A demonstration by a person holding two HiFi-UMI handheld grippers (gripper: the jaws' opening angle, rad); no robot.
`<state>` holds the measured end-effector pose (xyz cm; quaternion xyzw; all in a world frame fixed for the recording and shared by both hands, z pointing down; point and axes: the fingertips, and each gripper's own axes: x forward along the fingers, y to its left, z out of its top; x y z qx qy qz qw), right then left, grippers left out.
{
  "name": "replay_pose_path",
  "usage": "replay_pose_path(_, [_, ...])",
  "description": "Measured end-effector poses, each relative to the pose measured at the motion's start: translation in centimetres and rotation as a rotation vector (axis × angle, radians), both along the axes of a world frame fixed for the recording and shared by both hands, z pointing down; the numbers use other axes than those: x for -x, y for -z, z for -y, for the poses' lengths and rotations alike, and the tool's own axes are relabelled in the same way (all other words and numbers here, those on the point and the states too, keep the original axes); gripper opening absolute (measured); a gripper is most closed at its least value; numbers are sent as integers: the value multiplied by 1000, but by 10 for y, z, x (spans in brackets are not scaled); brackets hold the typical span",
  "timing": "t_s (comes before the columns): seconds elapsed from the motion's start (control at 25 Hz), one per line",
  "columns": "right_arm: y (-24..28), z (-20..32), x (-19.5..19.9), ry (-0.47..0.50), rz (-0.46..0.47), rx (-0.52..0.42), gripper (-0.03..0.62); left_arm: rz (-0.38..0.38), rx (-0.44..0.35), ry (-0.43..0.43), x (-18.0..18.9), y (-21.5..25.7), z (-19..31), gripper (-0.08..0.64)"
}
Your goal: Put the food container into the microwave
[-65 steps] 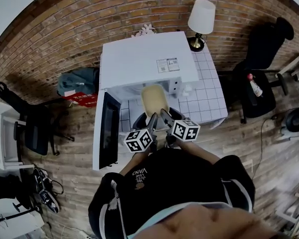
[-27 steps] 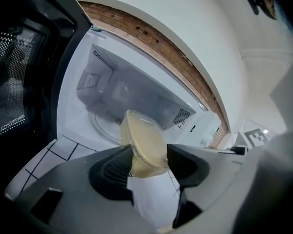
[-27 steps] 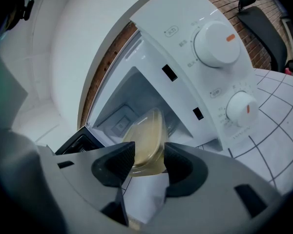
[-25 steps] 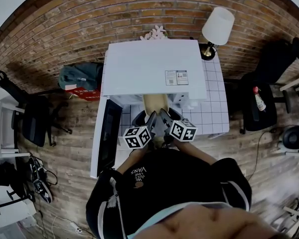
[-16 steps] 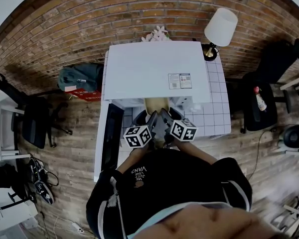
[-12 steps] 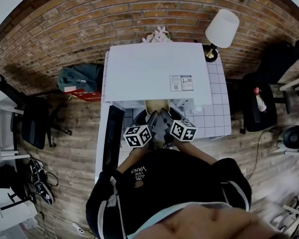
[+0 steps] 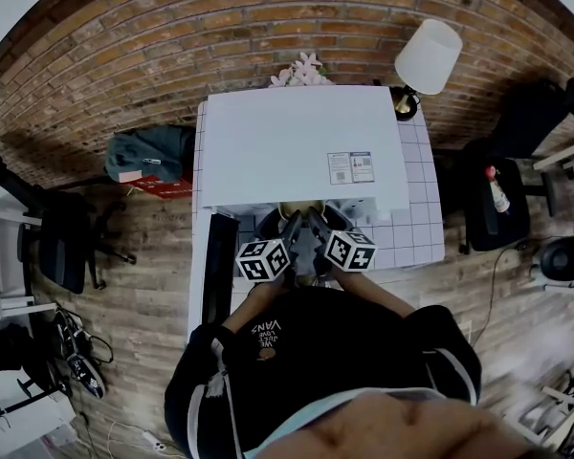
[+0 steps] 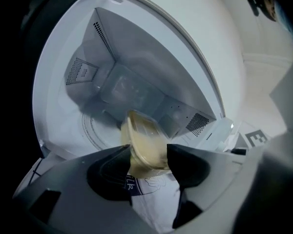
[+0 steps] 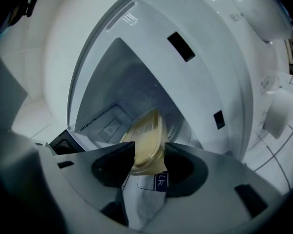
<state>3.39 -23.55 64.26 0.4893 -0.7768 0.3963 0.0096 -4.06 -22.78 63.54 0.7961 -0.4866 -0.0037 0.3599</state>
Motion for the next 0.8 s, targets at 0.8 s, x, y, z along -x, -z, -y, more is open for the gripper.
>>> replay_pose_path(0.8, [0, 32, 9, -26, -8, -11, 178, -15, 2, 9, 9, -6, 39, 232])
